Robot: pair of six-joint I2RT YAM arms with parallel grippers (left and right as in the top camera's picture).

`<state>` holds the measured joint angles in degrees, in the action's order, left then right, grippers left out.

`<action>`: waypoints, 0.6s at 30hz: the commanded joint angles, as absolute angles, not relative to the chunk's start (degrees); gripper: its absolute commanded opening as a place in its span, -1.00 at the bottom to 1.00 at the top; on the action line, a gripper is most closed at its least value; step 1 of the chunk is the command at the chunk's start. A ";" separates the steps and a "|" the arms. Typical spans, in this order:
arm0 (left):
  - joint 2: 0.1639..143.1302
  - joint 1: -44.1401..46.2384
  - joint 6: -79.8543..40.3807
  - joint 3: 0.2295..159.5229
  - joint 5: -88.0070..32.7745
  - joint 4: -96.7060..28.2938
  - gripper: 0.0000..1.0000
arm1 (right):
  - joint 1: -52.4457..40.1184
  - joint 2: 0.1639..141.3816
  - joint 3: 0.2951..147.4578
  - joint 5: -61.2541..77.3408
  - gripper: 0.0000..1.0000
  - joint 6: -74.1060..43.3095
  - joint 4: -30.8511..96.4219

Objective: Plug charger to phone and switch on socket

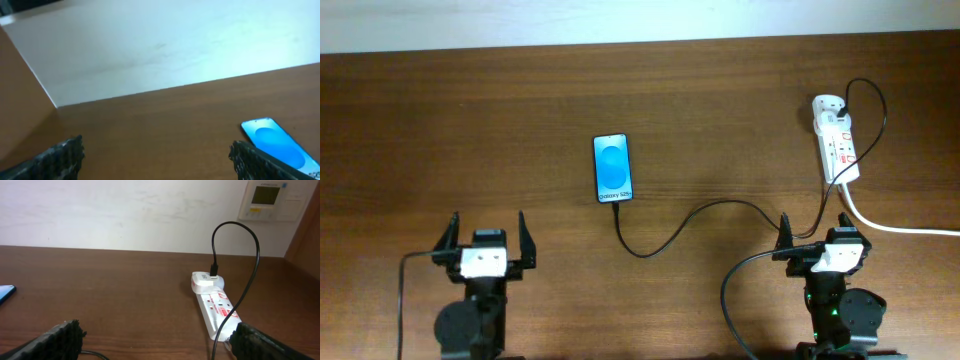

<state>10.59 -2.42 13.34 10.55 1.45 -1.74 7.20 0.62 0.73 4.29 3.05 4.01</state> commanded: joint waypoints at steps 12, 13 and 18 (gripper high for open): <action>0.25 -2.79 19.35 0.47 -0.69 -4.78 0.99 | 7.53 0.19 0.32 4.01 0.97 2.98 4.12; 0.27 -2.79 19.38 0.49 -0.69 -4.75 0.99 | 7.53 0.19 0.32 4.01 0.97 2.98 4.10; 0.30 -2.79 19.38 0.49 -0.69 -4.75 0.99 | 7.53 0.19 0.32 4.01 0.97 2.98 4.12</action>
